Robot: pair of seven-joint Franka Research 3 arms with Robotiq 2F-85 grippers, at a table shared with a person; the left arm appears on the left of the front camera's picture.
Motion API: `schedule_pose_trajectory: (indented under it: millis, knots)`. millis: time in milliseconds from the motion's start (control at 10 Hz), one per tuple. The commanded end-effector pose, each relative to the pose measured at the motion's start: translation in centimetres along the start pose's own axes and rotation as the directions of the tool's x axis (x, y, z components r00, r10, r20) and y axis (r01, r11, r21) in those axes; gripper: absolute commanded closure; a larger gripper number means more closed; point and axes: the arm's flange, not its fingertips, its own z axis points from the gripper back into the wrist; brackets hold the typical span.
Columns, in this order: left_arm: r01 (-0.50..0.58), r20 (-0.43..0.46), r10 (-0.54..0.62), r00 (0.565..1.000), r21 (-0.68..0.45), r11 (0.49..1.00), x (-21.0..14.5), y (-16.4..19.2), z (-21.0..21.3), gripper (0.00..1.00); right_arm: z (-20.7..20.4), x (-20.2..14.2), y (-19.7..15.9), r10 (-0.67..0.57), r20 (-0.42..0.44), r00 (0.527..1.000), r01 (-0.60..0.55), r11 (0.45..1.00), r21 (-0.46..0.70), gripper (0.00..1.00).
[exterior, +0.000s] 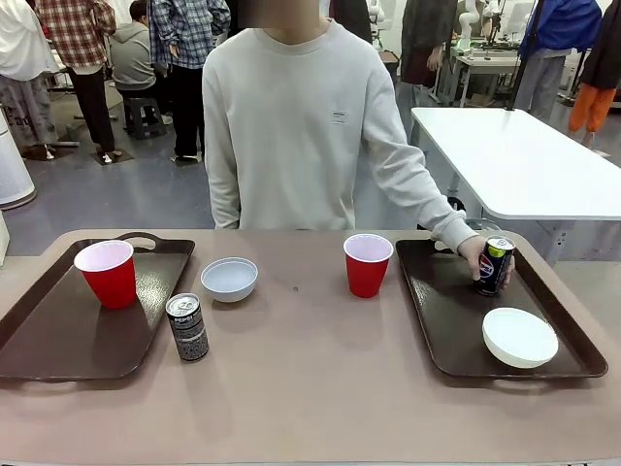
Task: Prepare tableware on both trays.
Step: Pick up a Picnic Bowl from the table and place it on a Handle tray.
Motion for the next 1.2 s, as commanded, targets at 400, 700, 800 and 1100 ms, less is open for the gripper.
schedule_pose_trajectory:
  millis: [400, 700, 800, 1100]
  knots:
    - [0.009, 0.003, -0.009, 1.0, -0.015, 1.0, 0.0, 0.0, 0.1, 0.0, 4.8, -3.3, -6.3, -0.143, -0.006, 0.99, 0.143, 0.99, -0.021, 0.0]
    - [0.009, 0.003, -0.009, 1.0, -0.015, 1.0, 0.0, 0.0, 0.1, 0.0, 4.4, -3.7, -6.5, -0.154, 0.04, 0.987, 0.151, 0.985, 0.083, 0.0]
    - [0.009, 0.003, -0.009, 1.0, -0.015, 1.0, 0.0, 0.0, 0.1, 0.0, 4.4, -3.7, -6.5, -0.154, 0.04, 0.987, 0.151, 0.985, 0.083, 0.0]
    - [0.009, 0.003, -0.009, 1.0, -0.015, 1.0, 0.0, 0.0, 0.1, 0.0, 4.4, -3.7, -6.5, -0.154, 0.04, 0.987, 0.151, 0.985, 0.083, 0.0]
